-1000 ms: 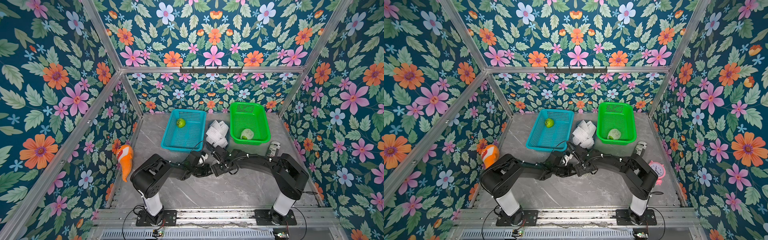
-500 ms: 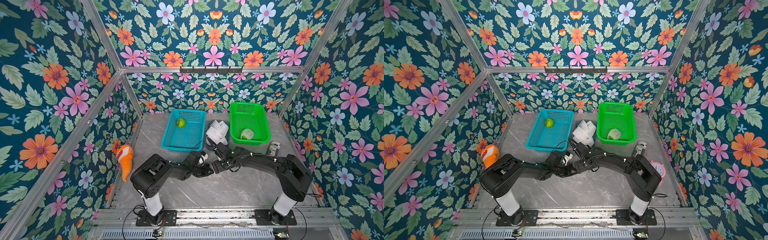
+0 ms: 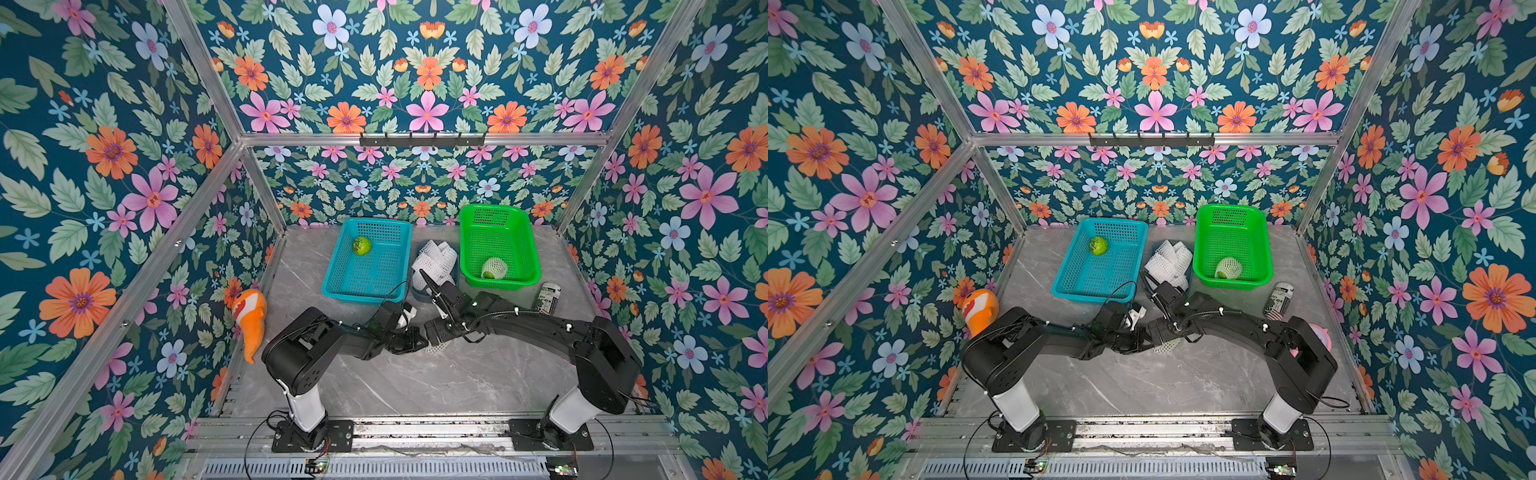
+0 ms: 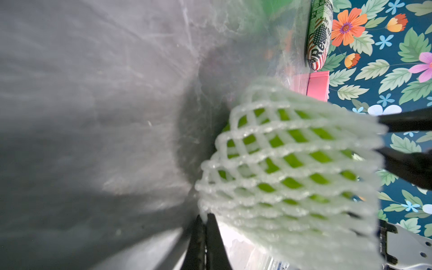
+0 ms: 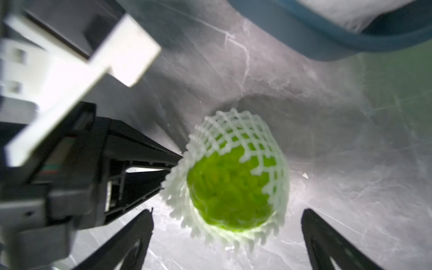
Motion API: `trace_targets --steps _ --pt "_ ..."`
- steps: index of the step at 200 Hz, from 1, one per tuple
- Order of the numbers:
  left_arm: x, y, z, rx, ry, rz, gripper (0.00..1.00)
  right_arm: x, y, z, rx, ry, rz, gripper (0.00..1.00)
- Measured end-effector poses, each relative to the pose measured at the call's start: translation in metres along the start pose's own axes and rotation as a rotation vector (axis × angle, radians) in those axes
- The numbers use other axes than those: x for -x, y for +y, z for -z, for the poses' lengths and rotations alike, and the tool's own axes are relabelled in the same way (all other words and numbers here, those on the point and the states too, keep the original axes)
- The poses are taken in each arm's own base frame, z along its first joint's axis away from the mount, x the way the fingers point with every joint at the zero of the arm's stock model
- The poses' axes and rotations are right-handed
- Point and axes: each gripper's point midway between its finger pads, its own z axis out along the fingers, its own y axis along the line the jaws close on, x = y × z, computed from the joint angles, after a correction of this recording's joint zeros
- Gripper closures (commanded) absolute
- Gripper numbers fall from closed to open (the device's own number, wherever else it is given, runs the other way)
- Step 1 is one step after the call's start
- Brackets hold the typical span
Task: Sleeve custard apples in foam nets
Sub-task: Pick up the custard apple from the center of the board.
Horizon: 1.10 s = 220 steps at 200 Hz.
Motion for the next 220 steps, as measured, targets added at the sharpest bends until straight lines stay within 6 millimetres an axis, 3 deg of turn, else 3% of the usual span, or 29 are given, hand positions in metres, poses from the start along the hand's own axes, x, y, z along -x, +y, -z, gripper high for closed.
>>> trace_targets --steps 80,174,189,220 --pt "0.000 0.000 0.000 -0.002 0.000 -0.001 1.00 -0.006 -0.004 -0.030 -0.035 0.076 -0.007 0.01" --pt "-0.001 0.000 0.001 0.001 -0.002 0.000 1.00 -0.008 -0.008 -0.046 -0.054 0.099 -0.010 0.17" --pt "-0.001 0.000 0.001 0.002 -0.001 0.001 0.87 -0.008 -0.009 -0.046 -0.052 0.095 -0.013 0.19" --pt "0.001 -0.003 0.005 -0.001 -0.010 0.000 0.71 -0.008 -0.015 -0.044 -0.039 0.077 -0.034 0.20"
